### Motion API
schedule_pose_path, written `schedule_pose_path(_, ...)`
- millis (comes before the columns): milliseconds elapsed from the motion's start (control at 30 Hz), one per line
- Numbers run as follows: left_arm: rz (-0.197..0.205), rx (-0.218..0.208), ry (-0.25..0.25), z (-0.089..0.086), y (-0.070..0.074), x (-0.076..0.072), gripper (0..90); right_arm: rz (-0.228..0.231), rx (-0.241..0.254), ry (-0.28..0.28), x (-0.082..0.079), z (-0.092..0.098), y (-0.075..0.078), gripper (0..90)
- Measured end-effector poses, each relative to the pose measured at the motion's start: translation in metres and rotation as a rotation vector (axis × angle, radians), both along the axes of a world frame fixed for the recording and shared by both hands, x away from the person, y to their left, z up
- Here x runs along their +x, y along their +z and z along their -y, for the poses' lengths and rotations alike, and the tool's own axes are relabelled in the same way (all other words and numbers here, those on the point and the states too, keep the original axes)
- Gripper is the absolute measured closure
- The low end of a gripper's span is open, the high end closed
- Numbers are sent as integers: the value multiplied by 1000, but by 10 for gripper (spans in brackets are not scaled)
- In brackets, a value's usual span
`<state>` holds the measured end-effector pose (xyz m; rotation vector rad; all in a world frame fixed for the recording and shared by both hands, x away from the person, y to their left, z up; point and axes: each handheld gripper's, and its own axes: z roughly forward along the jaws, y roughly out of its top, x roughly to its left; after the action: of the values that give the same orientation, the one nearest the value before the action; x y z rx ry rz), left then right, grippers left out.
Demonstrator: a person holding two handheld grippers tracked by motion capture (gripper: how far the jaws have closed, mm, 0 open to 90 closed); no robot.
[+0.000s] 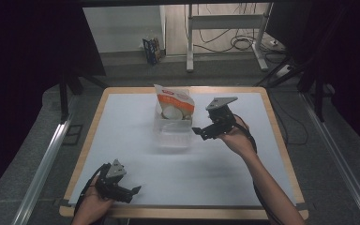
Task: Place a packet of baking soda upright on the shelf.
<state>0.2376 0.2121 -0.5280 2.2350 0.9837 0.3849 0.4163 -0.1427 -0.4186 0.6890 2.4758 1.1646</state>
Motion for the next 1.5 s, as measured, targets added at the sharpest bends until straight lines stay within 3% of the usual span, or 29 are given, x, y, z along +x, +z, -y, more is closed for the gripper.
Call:
schedule_pose_path(400,3,7,-2,1,0,0,2,2,-2,-2,-22,14,-19,17)
schedule_pose_path(1100,11,12,-5,1,0,-1,2,47,20,-8,-65,42,-24,12)
schedule_pose_path(1500,13,24,-8,2,0,-1,5,65,26,-79,-92,75,-31,13)
